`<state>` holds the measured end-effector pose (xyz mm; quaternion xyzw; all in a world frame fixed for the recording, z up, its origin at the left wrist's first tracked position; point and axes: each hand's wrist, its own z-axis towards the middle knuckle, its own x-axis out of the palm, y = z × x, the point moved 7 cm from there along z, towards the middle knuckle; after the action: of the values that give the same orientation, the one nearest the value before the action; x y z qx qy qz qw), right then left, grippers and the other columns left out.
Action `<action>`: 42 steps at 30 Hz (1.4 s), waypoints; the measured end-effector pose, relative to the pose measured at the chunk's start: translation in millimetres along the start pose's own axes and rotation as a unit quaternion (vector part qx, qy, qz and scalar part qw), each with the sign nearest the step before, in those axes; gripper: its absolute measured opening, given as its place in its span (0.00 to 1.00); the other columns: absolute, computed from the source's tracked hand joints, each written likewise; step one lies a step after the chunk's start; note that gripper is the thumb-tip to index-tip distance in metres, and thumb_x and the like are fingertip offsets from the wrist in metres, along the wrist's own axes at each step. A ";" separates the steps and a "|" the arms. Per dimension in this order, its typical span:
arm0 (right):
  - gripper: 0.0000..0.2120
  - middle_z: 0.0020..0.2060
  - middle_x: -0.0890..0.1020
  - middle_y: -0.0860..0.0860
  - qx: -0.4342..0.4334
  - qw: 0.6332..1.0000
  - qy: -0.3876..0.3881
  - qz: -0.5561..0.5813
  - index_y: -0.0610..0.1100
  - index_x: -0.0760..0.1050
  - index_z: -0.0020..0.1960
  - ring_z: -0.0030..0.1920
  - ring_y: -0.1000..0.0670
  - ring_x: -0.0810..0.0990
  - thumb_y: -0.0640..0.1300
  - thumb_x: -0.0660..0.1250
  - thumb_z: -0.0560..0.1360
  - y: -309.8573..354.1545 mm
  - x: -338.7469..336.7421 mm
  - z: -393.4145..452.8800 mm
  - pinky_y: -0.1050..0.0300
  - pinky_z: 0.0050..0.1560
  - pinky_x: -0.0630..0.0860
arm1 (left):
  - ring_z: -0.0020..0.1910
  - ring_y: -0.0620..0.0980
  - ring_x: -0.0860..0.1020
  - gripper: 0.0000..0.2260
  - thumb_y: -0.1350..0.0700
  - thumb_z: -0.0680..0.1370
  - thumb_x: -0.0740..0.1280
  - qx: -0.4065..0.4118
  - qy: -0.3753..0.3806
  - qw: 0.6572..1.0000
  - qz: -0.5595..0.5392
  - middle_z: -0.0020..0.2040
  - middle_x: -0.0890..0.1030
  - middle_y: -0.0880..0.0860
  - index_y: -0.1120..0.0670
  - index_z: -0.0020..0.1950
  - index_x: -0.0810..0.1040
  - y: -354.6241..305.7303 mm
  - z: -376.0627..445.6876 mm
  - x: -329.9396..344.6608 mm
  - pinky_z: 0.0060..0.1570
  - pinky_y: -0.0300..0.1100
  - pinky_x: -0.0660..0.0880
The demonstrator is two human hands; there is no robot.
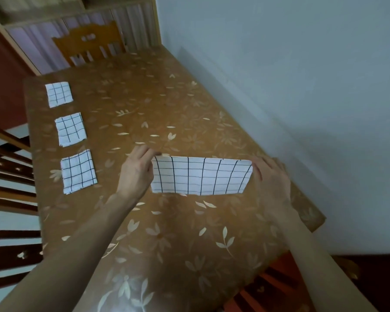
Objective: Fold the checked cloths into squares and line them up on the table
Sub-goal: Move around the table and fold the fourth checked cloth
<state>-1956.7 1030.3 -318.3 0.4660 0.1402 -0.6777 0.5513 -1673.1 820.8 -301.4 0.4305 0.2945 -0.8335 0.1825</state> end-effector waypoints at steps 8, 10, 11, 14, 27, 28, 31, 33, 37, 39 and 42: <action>0.12 0.57 0.85 0.49 -0.024 0.999 0.031 0.002 0.43 0.84 0.58 0.57 0.46 0.81 0.42 0.65 0.81 -6.8 14.4 -73.3 0.46 0.60 0.76 | 0.46 0.57 0.75 0.16 0.74 0.69 0.64 -0.004 0.023 1.000 0.000 0.48 0.79 0.53 0.57 0.51 0.79 5.5 -65.4 32.8 0.42 0.50 0.71; 0.10 0.57 0.84 0.50 -0.012 0.998 0.065 -0.001 0.44 0.85 0.58 0.57 0.47 0.81 0.37 0.71 0.78 -11.9 27.5 -95.1 0.49 0.62 0.74 | 0.46 0.56 0.74 0.13 0.67 0.72 0.60 -0.007 0.051 0.999 -0.017 0.48 0.79 0.51 0.56 0.50 0.80 6.2 -86.4 47.4 0.41 0.48 0.72; 0.12 0.57 0.84 0.50 -0.006 0.996 0.085 -0.008 0.44 0.85 0.57 0.57 0.48 0.81 0.36 0.74 0.75 -14.9 36.0 -106.8 0.50 0.62 0.74 | 0.46 0.55 0.74 0.13 0.64 0.73 0.58 -0.007 0.066 0.997 -0.027 0.48 0.79 0.51 0.56 0.50 0.80 6.8 -96.3 55.4 0.40 0.48 0.72; 0.14 0.55 0.84 0.52 -0.007 0.988 0.152 -0.028 0.46 0.85 0.56 0.56 0.48 0.81 0.36 0.78 0.72 -21.0 60.9 -136.7 0.44 0.61 0.78 | 0.46 0.55 0.74 0.13 0.63 0.71 0.62 -0.036 0.143 0.988 -0.037 0.49 0.79 0.50 0.53 0.52 0.79 18.8 -126.8 86.1 0.37 0.49 0.75; 0.24 0.68 0.79 0.48 0.053 0.970 0.236 -0.031 0.44 0.77 0.69 0.70 0.46 0.75 0.54 0.51 0.84 18.9 125.4 -178.6 0.46 0.71 0.72 | 0.53 0.55 0.79 0.11 0.52 0.79 0.60 -0.014 0.228 0.973 0.028 0.56 0.79 0.50 0.51 0.57 0.79 5.8 -168.4 152.4 0.48 0.49 0.75; 0.25 0.72 0.75 0.48 0.039 0.969 0.242 -0.017 0.45 0.74 0.73 0.75 0.47 0.71 0.55 0.51 0.85 36.0 139.4 -178.6 0.46 0.74 0.68 | 0.58 0.56 0.78 0.15 0.52 0.80 0.58 -0.018 0.239 0.970 0.029 0.61 0.79 0.52 0.53 0.62 0.78 3.5 -167.4 166.7 0.56 0.51 0.74; 0.28 0.83 0.58 0.50 0.001 0.957 0.289 -0.020 0.48 0.57 0.83 0.83 0.50 0.51 0.58 0.49 0.87 76.1 186.0 -181.1 0.46 0.81 0.55 | 0.76 0.59 0.68 0.24 0.50 0.82 0.54 -0.041 0.291 0.954 0.051 0.77 0.70 0.55 0.54 0.77 0.69 -0.5 -164.8 206.4 0.73 0.57 0.66; 0.30 0.84 0.52 0.50 -0.015 0.952 0.302 -0.051 0.48 0.50 0.84 0.84 0.49 0.46 0.58 0.49 0.87 83.1 207.7 -187.1 0.43 0.81 0.54 | 0.82 0.58 0.57 0.26 0.48 0.83 0.50 -0.052 0.308 0.947 0.073 0.82 0.60 0.55 0.52 0.82 0.61 2.9 -170.3 222.3 0.78 0.59 0.56; 0.33 0.84 0.48 0.50 0.019 0.944 0.323 -0.061 0.49 0.47 0.85 0.84 0.50 0.44 0.64 0.49 0.85 67.5 220.0 -197.2 0.42 0.82 0.51 | 0.83 0.53 0.42 0.26 0.45 0.86 0.42 -0.069 0.307 0.946 0.079 0.85 0.46 0.51 0.48 0.84 0.47 8.3 -178.8 229.4 0.79 0.59 0.45; 0.35 0.84 0.47 0.50 0.028 0.941 0.329 -0.069 0.50 0.46 0.85 0.84 0.49 0.43 0.67 0.48 0.84 58.6 216.5 -197.8 0.43 0.82 0.47 | 0.83 0.52 0.39 0.27 0.42 0.85 0.40 -0.067 0.312 0.945 0.077 0.85 0.44 0.50 0.46 0.84 0.43 9.5 -178.9 229.0 0.79 0.60 0.42; 0.40 0.84 0.45 0.50 0.035 0.933 0.346 -0.095 0.49 0.43 0.85 0.84 0.49 0.41 0.71 0.45 0.82 39.7 206.1 -193.7 0.43 0.82 0.45 | 0.83 0.53 0.39 0.30 0.35 0.84 0.40 -0.052 0.329 0.939 0.084 0.84 0.43 0.50 0.46 0.84 0.42 11.6 -179.0 226.3 0.78 0.65 0.44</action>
<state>-1820.8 1025.6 -569.4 0.6752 0.3418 -0.5282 0.3851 -1684.7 916.5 -573.6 0.6941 0.3434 -0.6103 0.1668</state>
